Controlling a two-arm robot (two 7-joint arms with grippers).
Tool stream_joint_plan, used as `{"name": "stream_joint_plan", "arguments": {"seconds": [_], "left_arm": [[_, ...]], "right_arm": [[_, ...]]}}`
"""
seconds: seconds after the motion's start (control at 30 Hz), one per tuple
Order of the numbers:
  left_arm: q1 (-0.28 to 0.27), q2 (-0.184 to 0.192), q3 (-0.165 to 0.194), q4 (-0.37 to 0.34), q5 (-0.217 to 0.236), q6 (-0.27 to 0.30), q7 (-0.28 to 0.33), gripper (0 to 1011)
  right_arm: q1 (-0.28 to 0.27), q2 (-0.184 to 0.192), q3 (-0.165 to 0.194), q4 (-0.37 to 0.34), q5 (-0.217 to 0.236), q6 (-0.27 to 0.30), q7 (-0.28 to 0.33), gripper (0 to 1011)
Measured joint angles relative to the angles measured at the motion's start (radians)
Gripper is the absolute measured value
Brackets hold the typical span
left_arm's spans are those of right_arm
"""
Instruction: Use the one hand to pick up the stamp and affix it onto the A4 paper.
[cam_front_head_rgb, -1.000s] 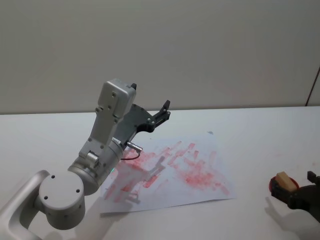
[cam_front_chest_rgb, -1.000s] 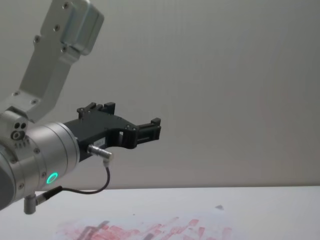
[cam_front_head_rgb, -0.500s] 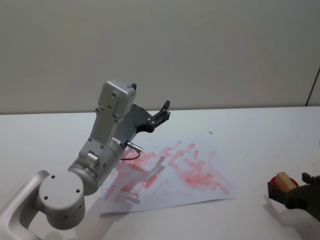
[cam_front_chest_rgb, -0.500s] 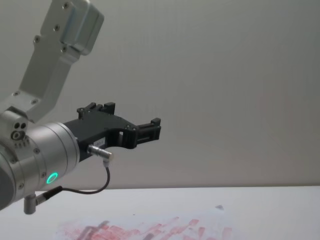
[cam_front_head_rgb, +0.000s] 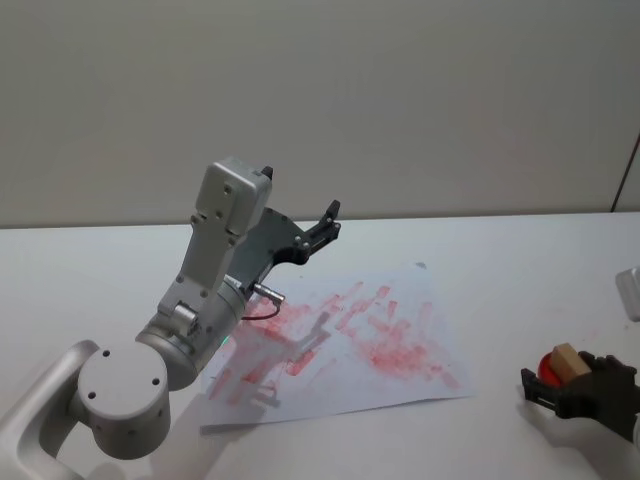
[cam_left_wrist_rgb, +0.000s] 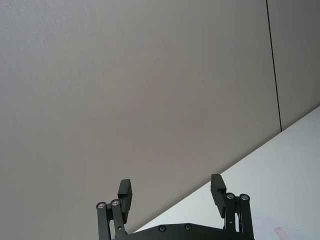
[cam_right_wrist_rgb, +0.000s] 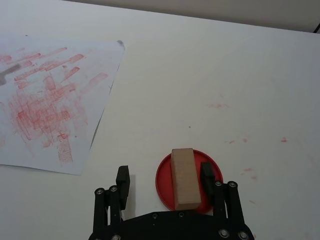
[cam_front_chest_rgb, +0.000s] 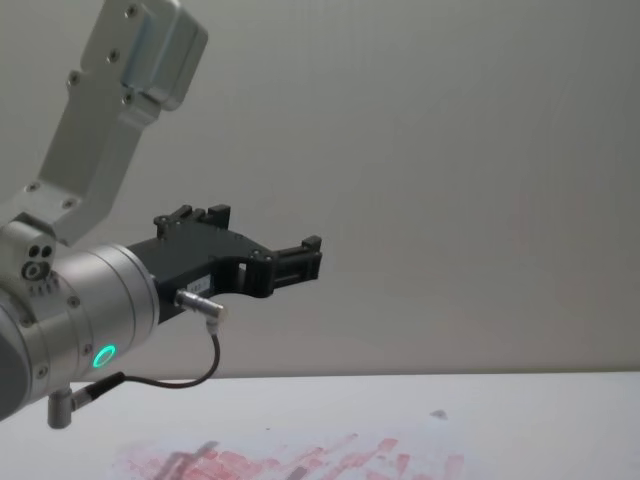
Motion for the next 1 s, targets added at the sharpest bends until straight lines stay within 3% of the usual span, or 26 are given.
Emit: {"name": "stream_joint_plan", "arguments": {"seconds": [0.27,0.33,0.47,0.53,0.7,1.0], "left_arm": [[0.000,0.000,0.000,0.000,0.000,0.000,0.000,1001],[0.000,0.000,0.000,0.000,0.000,0.000,0.000,1001],[0.000,0.000,0.000,0.000,0.000,0.000,0.000,1001],[0.000,0.000,0.000,0.000,0.000,0.000,0.000,1001],[0.000,0.000,0.000,0.000,0.000,0.000,0.000,1001],[0.000,0.000,0.000,0.000,0.000,0.000,0.000,1001]], "right_arm": [[0.013,-0.004,-0.002,0.012,-0.002,0.012,0.018,678],[0.017,-0.005,-0.002,0.016,-0.002,0.017,0.023,579],[0.020,-0.006,-0.002,0.019,-0.003,0.019,0.027,503],[0.022,-0.006,-0.003,0.021,-0.003,0.022,0.030,397],[0.025,-0.007,-0.003,0.024,-0.003,0.025,0.034,247],[0.030,-0.008,-0.005,0.026,-0.010,0.026,0.040,218]]}}
